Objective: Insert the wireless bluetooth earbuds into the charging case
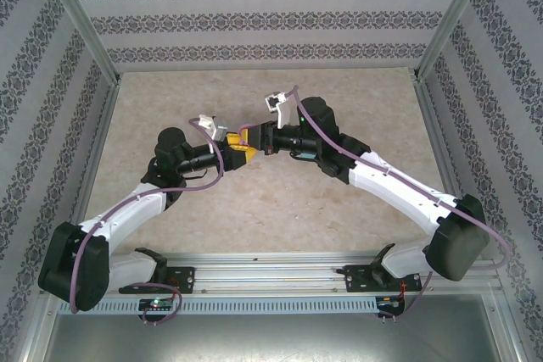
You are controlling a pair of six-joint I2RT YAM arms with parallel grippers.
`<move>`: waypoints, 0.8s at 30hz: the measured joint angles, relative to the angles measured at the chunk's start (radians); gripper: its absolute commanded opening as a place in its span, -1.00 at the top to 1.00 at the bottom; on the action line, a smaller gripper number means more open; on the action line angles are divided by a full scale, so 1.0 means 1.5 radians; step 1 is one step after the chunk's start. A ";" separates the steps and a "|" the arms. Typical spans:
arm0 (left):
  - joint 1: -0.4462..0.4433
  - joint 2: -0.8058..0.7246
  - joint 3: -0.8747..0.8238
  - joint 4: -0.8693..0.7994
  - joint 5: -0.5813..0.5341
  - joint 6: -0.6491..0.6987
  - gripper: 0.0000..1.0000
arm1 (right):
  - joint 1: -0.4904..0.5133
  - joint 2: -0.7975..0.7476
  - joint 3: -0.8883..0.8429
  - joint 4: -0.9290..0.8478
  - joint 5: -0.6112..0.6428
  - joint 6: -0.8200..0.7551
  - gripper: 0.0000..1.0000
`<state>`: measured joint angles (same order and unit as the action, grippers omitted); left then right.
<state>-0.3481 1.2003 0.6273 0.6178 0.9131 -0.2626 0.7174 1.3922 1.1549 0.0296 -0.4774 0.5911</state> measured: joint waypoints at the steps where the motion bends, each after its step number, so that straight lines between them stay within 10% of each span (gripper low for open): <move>1: 0.000 0.000 0.001 0.000 0.000 0.000 0.50 | -0.001 0.000 0.003 -0.005 -0.005 -0.009 0.67; 24: -0.004 0.018 0.033 -0.017 -0.006 0.043 0.50 | -0.002 0.052 0.127 -0.200 -0.003 -0.135 0.64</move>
<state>-0.3534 1.2266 0.6773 0.5926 0.9047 -0.1974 0.7151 1.4704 1.3453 -0.2703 -0.4820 0.3885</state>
